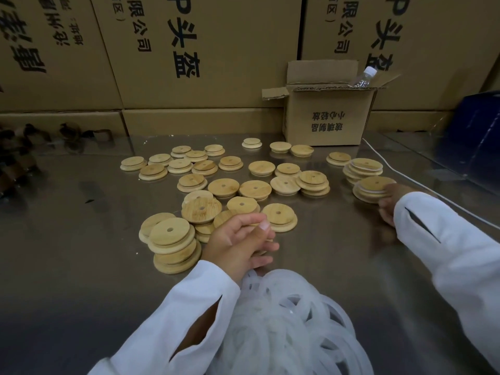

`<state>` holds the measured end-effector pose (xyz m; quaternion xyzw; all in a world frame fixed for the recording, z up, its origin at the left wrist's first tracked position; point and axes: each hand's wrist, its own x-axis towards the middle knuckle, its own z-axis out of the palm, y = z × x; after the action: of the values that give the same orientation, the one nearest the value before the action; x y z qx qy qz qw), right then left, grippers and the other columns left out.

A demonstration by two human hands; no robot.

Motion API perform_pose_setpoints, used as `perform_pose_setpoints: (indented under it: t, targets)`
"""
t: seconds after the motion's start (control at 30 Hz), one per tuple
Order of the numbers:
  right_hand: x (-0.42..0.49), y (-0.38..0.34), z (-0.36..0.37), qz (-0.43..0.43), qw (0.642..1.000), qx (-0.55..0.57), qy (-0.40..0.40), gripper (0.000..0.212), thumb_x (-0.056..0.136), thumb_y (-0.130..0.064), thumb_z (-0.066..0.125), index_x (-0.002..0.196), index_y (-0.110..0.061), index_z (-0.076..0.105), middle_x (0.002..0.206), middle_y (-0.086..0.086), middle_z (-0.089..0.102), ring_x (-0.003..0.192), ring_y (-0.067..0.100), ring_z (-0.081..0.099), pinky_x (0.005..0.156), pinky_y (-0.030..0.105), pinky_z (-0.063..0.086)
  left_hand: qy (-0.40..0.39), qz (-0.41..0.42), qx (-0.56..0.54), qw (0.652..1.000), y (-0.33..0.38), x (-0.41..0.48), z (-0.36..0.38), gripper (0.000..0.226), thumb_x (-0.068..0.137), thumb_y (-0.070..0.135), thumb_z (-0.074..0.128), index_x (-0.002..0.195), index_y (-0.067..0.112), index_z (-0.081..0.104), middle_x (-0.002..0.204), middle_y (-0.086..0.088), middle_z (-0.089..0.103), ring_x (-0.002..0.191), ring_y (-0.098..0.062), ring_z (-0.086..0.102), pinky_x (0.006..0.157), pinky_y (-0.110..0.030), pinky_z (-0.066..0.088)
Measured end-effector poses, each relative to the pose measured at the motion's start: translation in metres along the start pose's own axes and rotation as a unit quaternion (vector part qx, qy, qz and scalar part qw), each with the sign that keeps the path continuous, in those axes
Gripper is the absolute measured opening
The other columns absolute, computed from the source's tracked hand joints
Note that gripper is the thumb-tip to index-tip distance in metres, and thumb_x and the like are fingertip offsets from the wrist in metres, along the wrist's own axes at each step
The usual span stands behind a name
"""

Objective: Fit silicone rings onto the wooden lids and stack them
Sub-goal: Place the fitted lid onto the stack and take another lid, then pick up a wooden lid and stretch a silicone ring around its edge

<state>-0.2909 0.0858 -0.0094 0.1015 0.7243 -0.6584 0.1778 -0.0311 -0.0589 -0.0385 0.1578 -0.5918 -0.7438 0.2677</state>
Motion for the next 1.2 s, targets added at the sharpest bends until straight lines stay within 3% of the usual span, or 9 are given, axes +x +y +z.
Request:
perform_pose_setpoints:
  t: [0.17, 0.23, 0.33, 0.47, 0.6, 0.87, 1.0, 1.1, 1.2]
  targets:
    - [0.003, -0.008, 0.007, 0.023, 0.999, 0.033, 0.021, 0.016, 0.094, -0.023, 0.05, 0.079, -0.017, 0.047, 0.085, 0.003, 0.047, 0.072, 0.015, 0.046, 0.079, 0.017, 0.042, -0.005, 0.009, 0.015, 1.0, -0.002, 0.001, 0.0, 0.012, 0.083, 0.017, 0.059, 0.094, 0.015, 0.065, 0.068, 0.001, 0.069, 0.066, -0.014, 0.067, 0.058, -0.024, 0.055]
    - [-0.007, -0.003, 0.015, 0.013, 0.998, -0.003, 0.062, 0.032, 0.087, -0.04, 0.056, 0.106, -0.014, 0.053, 0.095, 0.005, 0.049, 0.094, 0.022, 0.051, 0.079, 0.021, 0.037, -0.005, 0.009, 0.016, 1.0, -0.002, 0.001, 0.0, 0.011, 0.085, 0.015, 0.058, 0.093, 0.015, 0.065, 0.067, 0.002, 0.068, 0.065, -0.013, 0.067, 0.057, -0.024, 0.055]
    - [-0.033, 0.019, 0.034, -0.187, 0.965, -0.07, 0.167, 0.045, 0.078, -0.027, 0.067, 0.116, -0.012, 0.048, 0.102, 0.009, 0.059, 0.093, 0.027, 0.055, 0.079, 0.024, 0.035, -0.006, 0.009, 0.015, 1.0, -0.001, 0.001, 0.0, 0.01, 0.085, 0.014, 0.058, 0.092, 0.015, 0.065, 0.066, 0.002, 0.068, 0.063, -0.012, 0.066, 0.056, -0.024, 0.055]
    - [-0.074, 0.043, 0.075, -0.366, 0.91, -0.189, -0.045, 0.029, 0.078, -0.014, 0.067, 0.102, -0.018, 0.052, 0.07, -0.003, 0.053, 0.073, 0.016, 0.053, 0.076, 0.021, 0.044, -0.009, 0.008, 0.014, 1.0, -0.001, 0.001, 0.0, 0.01, 0.086, 0.013, 0.057, 0.091, 0.016, 0.065, 0.065, 0.003, 0.068, 0.061, -0.011, 0.065, 0.055, -0.023, 0.055]
    - [-0.087, 0.055, 0.101, -0.405, 0.818, -0.369, -0.174, 0.051, 0.078, -0.028, 0.067, 0.125, -0.028, 0.047, 0.124, -0.004, 0.053, 0.115, 0.016, 0.049, 0.093, 0.025, 0.038, -0.007, 0.014, 0.005, 1.0, 0.002, 0.002, -0.002, 0.011, 0.087, 0.011, 0.056, 0.09, 0.014, 0.066, 0.063, 0.002, 0.067, 0.059, -0.011, 0.065, 0.055, -0.023, 0.055]
    - [-0.091, 0.055, 0.078, -0.386, 0.789, -0.465, -0.111, 0.054, 0.077, -0.052, 0.062, 0.122, -0.025, 0.047, 0.123, 0.0, 0.057, 0.113, 0.024, 0.051, 0.091, 0.033, 0.043, 0.003, 0.029, -0.002, 1.0, 0.005, 0.001, -0.002, 0.011, 0.087, 0.011, 0.055, 0.089, 0.015, 0.065, 0.061, 0.004, 0.066, 0.058, -0.01, 0.064, 0.054, -0.022, 0.054]
    - [-0.109, 0.059, 0.055, -0.479, 0.816, -0.305, -0.112, 0.048, 0.072, -0.05, 0.066, 0.112, -0.031, 0.047, 0.112, -0.01, 0.056, 0.106, 0.01, 0.051, 0.083, 0.02, 0.038, 0.032, 0.028, -0.016, 0.999, 0.006, 0.004, -0.001, 0.008, 0.086, 0.013, 0.056, 0.089, 0.012, 0.063, 0.055, 0.005, 0.063, 0.053, -0.008, 0.061, 0.051, -0.022, 0.054]
    - [-0.134, 0.066, 0.047, -0.585, 0.757, -0.25, -0.148, 0.049, 0.067, -0.055, 0.066, 0.107, -0.036, 0.045, 0.104, -0.019, 0.05, 0.099, 0.003, 0.048, 0.08, 0.009, 0.033, 0.018, 0.003, -0.041, 0.999, 0.007, 0.002, 0.0, 0.028, 0.069, 0.034, 0.064, 0.085, 0.011, 0.065, 0.06, 0.001, 0.064, 0.056, -0.013, 0.063, 0.049, -0.025, 0.053]
    - [-0.147, 0.073, 0.049, -0.674, 0.662, -0.287, -0.161, 0.062, 0.064, -0.058, 0.061, 0.11, -0.016, 0.058, 0.104, -0.01, 0.055, 0.096, 0.006, 0.05, 0.082, 0.015, 0.037, -0.012, -0.016, -0.005, 1.0, 0.004, -0.002, 0.001, 0.04, 0.064, 0.049, 0.072, 0.082, 0.014, 0.071, 0.078, -0.009, 0.071, 0.075, -0.024, 0.068, 0.065, -0.034, 0.055]
